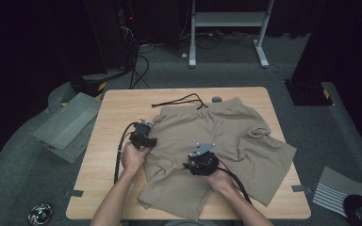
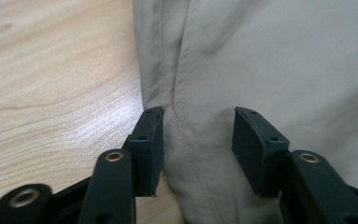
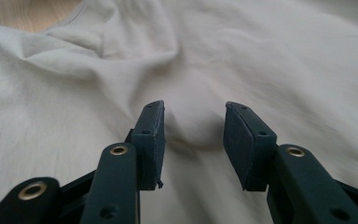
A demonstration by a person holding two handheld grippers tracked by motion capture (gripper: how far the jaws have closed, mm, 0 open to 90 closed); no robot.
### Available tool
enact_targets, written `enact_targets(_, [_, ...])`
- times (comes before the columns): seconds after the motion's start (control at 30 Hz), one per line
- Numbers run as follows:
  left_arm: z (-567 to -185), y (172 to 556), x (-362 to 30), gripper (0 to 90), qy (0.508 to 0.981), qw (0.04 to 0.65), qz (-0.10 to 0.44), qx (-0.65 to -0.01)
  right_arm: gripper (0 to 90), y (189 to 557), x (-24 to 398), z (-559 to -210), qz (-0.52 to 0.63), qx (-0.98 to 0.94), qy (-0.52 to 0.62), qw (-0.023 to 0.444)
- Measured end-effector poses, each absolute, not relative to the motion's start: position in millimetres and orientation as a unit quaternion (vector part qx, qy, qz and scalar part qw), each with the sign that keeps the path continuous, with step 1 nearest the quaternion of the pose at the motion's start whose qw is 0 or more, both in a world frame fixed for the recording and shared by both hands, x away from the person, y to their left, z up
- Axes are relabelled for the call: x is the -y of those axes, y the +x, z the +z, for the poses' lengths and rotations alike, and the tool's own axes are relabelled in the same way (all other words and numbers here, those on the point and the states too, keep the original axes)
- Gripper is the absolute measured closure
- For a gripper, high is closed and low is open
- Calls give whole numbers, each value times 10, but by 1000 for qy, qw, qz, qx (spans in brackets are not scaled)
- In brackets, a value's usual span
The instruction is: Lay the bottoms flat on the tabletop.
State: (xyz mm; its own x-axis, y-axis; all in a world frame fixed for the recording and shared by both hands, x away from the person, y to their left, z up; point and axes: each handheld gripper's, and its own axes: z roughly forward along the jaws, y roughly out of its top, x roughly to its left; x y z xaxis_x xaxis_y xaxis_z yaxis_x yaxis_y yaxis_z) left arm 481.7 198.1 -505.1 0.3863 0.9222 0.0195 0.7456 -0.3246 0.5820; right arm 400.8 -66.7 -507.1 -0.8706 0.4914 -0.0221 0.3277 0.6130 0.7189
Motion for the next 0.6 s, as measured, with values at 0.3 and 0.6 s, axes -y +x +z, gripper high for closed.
enact_targets(0.3, [-5063, 5027, -2038, 724, 785, 244, 205, -531, 870, 3877, 587, -5173, 355, -913, 185, 84])
enact_targets(0.6, [-5006, 4910, -2110, 508, 778, 277, 181, -533, 668, 3788, 678, -5120, 369, -903, 198, 97])
